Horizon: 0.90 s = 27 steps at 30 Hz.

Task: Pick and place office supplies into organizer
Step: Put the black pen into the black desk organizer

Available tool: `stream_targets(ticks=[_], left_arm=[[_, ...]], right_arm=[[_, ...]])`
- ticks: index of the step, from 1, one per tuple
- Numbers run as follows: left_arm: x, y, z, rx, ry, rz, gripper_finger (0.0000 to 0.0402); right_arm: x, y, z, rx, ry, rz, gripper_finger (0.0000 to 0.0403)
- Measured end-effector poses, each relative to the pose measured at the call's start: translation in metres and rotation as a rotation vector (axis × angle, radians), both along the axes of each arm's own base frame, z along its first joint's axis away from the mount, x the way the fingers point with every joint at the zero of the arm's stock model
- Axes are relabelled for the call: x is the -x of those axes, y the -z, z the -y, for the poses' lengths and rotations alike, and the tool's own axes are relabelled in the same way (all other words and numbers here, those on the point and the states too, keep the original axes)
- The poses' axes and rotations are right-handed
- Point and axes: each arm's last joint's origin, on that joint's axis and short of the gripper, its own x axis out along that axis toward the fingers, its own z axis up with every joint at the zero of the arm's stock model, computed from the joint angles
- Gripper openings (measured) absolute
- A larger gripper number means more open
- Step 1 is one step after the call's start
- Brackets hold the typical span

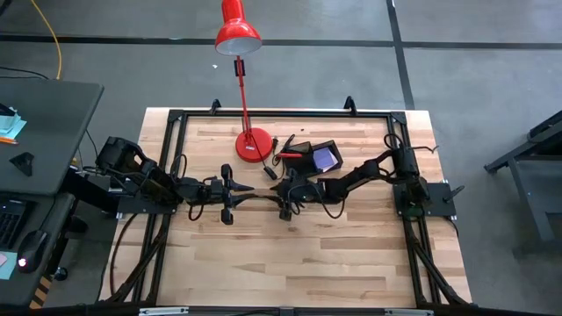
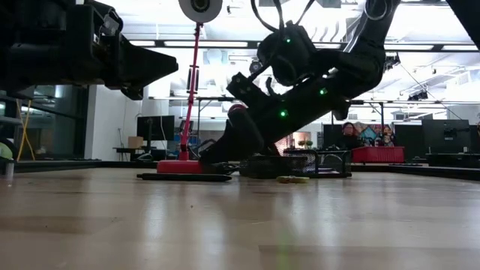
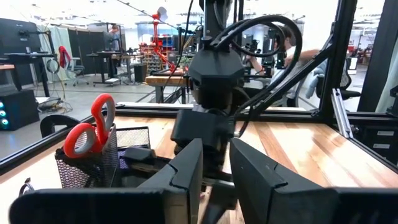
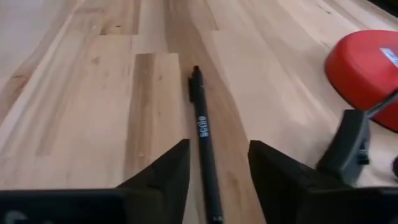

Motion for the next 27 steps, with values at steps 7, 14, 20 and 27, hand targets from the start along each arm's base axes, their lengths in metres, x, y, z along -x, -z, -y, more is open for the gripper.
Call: stream_targets(ticks=[7,14,20,27], left_arm=[[0.000,0.000,0.000,0.000,-0.001,0.000,0.0074],[0.000,-0.001,0.000,0.001,-0.002,0.006,0.0074],[0.000,0.000,0.000,0.001,-0.002,0.000,0.0074],[0.000,0.001,0.000,0.002,-0.002,-0.008,0.0074]], right_arm=[[-0.001,0.002,-0.001,-0.034,-0.061,0.003,0.0172],[-0.007,0.010,-0.001,-0.049,-0.093,0.095,0.0155],[-0.009,0.022,-0.001,-0.030,-0.135,0.163,0.0143],[-0.008,0.034,0.000,-0.032,-0.099,0.132,0.0145]])
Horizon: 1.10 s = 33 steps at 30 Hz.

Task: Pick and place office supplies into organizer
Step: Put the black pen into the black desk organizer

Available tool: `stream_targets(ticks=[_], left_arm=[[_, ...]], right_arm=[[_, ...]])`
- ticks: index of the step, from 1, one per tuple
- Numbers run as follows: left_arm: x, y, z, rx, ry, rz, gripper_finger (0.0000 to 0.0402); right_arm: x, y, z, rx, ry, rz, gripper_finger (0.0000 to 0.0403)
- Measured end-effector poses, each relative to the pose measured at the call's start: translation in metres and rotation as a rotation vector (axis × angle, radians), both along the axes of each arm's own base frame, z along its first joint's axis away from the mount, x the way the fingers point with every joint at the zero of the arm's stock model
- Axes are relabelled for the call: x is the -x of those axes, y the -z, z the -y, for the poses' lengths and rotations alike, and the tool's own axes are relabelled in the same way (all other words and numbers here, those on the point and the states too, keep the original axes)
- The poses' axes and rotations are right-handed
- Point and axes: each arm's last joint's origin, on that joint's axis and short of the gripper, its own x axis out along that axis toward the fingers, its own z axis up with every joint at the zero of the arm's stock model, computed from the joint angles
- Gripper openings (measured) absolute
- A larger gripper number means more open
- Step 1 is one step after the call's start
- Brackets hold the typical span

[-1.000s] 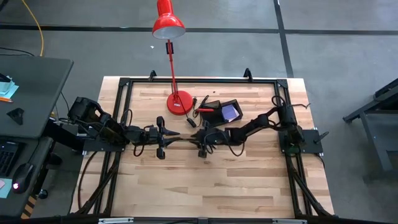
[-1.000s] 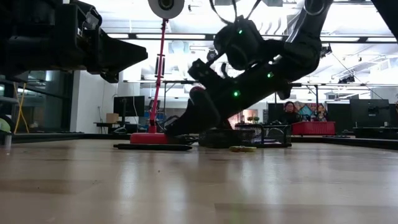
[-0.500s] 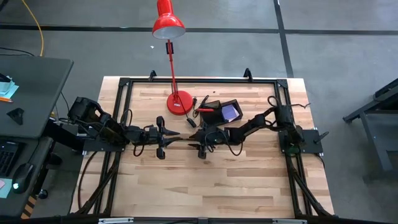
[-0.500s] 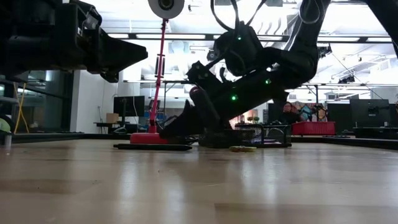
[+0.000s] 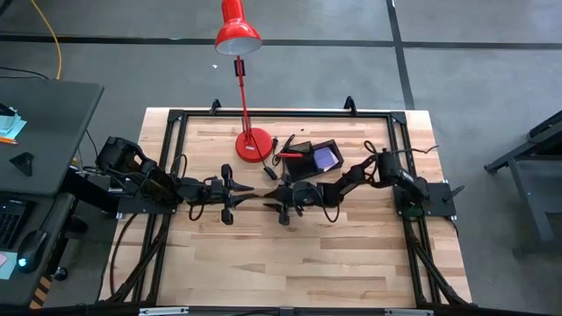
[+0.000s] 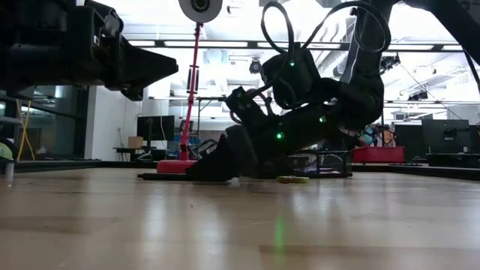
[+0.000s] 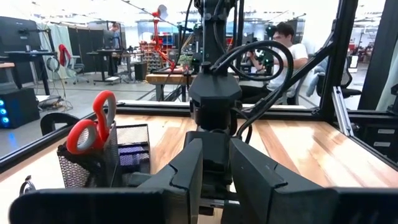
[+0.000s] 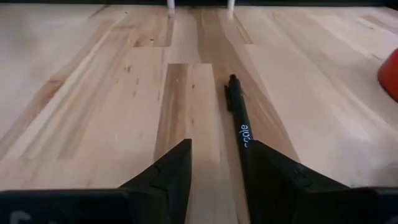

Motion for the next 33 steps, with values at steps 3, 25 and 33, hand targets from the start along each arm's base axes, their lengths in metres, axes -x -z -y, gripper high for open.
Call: stream_targets(ticks=[3,25,33], left_arm=[[0.000,0.001,0.000,-0.001,0.000,-0.005,0.0074],[0.000,0.001,0.000,0.000,0.000,-0.005,0.0074],[-0.006,-0.003,0.002,0.000,0.028,0.010,0.0074]], right_arm=[[0.000,-0.001,-0.001,0.041,0.030,0.010,0.0144],[0.002,0.004,0.012,0.077,0.097,-0.065,0.0137],[0.003,0.008,0.018,-0.001,0.086,-0.123,0.0097]])
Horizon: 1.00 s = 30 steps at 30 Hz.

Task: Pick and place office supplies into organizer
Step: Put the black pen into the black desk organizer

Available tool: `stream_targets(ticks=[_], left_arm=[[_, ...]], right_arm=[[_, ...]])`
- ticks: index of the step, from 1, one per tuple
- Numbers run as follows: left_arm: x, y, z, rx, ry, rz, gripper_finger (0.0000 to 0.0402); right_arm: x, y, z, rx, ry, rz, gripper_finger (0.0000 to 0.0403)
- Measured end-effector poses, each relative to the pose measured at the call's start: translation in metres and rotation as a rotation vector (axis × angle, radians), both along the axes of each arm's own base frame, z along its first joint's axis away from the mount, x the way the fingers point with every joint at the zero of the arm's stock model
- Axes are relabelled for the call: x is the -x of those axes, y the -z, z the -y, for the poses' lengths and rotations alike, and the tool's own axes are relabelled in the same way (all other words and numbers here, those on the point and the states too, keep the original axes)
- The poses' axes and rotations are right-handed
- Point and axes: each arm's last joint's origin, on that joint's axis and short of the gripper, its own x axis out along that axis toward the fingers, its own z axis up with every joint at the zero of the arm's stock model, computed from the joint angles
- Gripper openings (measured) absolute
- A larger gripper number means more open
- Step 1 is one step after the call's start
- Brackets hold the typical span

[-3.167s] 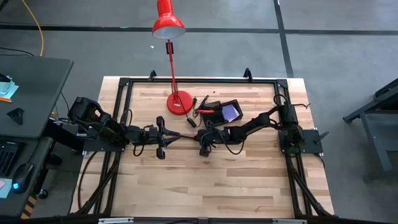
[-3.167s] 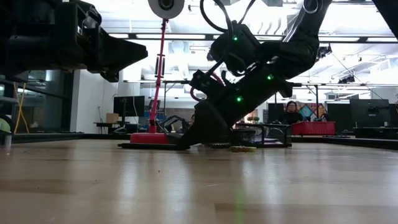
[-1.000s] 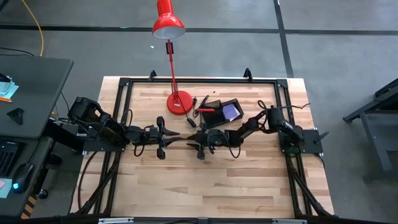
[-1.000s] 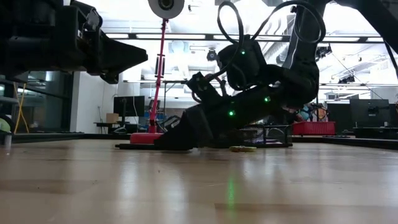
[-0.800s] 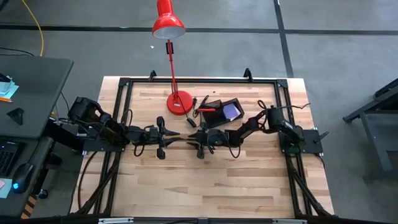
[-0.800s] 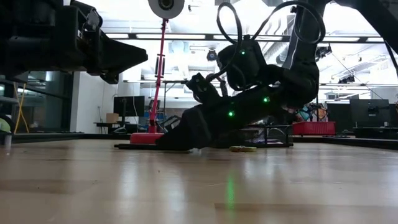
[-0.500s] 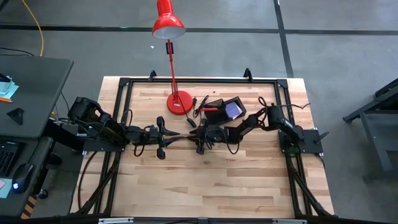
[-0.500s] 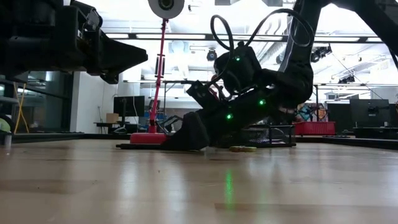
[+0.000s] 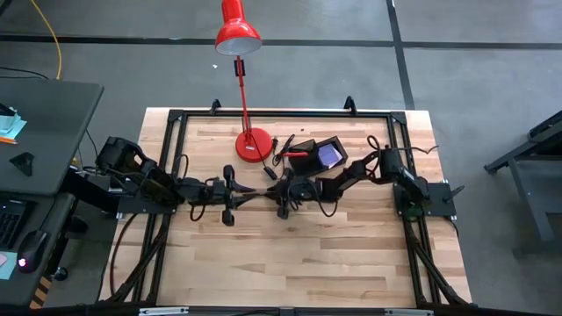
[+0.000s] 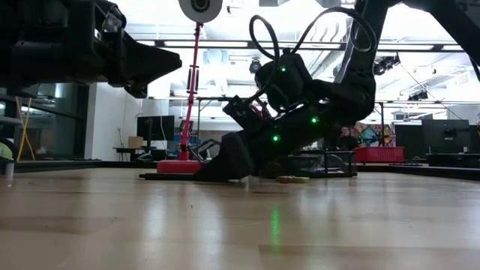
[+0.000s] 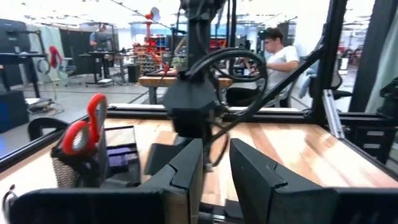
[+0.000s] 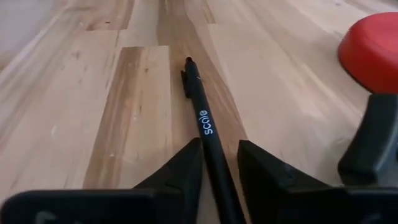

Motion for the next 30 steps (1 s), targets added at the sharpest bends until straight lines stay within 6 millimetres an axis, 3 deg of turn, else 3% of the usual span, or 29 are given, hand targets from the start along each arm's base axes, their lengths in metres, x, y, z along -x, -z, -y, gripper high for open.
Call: stream_targets(ticks=[8,13,21,30], left_arm=[[-0.001,0.000,0.001,-0.001,0.015,-0.007,0.0074],[-0.001,0.000,0.000,-0.002,0.014,-0.006,0.0074],[-0.001,-0.005,0.001,0.024,0.020,0.048,0.0074],[0.003,-0.011,0.000,0.028,0.023,0.088,0.0074]], right_arm=[[0.000,0.000,-0.001,-0.026,-0.055,0.014,0.0013],[-0.002,-0.003,-0.001,-0.052,-0.058,0.069,0.0030],[-0.003,-0.007,-0.004,-0.075,-0.128,0.115,0.0010],[-0.006,-0.038,-0.006,-0.066,-0.193,0.212,0.0024]])
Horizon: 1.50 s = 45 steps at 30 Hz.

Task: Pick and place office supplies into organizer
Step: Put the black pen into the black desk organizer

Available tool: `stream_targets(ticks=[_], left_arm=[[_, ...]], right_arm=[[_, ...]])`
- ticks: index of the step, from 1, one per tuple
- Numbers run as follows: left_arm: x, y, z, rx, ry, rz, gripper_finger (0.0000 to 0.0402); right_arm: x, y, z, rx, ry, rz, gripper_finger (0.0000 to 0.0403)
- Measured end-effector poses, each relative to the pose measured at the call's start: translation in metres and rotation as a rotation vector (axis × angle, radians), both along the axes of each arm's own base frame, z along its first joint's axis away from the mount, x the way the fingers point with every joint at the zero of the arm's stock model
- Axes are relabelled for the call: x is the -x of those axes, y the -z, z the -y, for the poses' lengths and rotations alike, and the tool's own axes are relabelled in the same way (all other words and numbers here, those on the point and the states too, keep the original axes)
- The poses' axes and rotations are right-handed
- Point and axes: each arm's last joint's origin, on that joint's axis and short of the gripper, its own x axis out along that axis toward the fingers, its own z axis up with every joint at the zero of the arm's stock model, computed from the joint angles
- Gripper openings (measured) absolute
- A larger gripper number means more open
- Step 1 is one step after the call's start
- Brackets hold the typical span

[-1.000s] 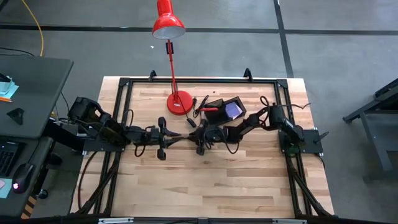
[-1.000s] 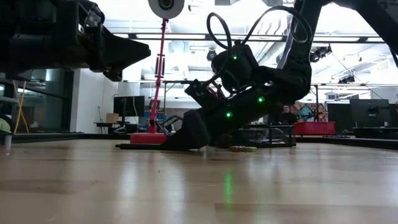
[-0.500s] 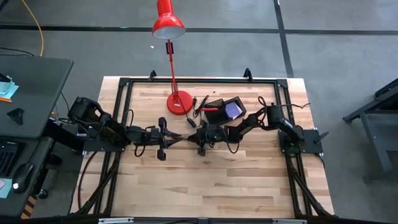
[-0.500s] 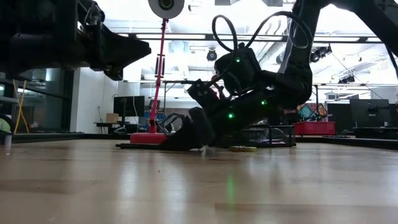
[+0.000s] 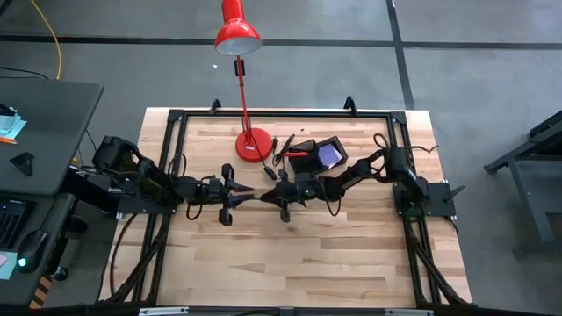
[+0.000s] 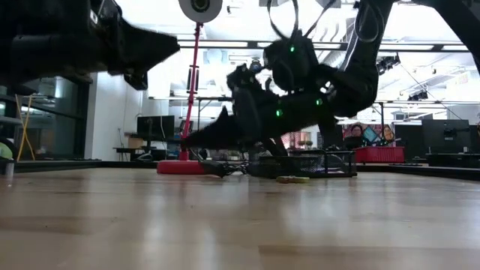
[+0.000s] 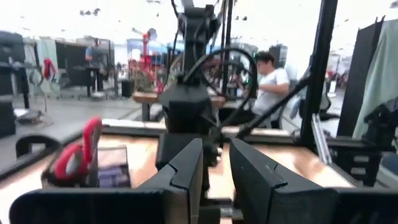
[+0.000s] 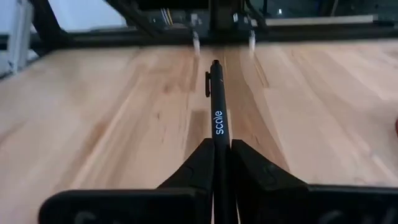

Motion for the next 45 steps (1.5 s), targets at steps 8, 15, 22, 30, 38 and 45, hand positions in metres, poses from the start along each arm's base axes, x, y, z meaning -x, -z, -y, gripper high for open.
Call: stream_targets(ticks=[8,15,22,30,38,45], left_arm=[[0.009,-0.026,-0.002,-0.074,-0.070,0.121,0.0074],[0.016,-0.037,-0.006,-0.058,-0.168,0.147,0.0074],[0.016,-0.037,-0.005,-0.078,-0.138,0.130,0.0087],[0.018,-0.038,-0.004,-0.063,-0.091,0.095,0.0202],[0.022,-0.042,-0.004,-0.188,-0.089,0.074,0.0281],[0.021,-0.037,-0.004,-0.210,-0.087,0.012,0.0280]], right_arm=[[0.000,-0.026,-0.003,0.028,-0.009,0.068,0.0018],[0.001,-0.041,-0.008,0.057,-0.028,0.081,0.0023],[0.002,-0.043,-0.010,0.072,-0.037,0.077,0.0019],[0.002,-0.042,-0.010,0.080,-0.036,0.070,0.0024],[0.002,-0.043,-0.010,0.107,-0.040,0.075,0.0024],[0.004,-0.062,-0.010,0.153,-0.048,0.120,0.0022]])
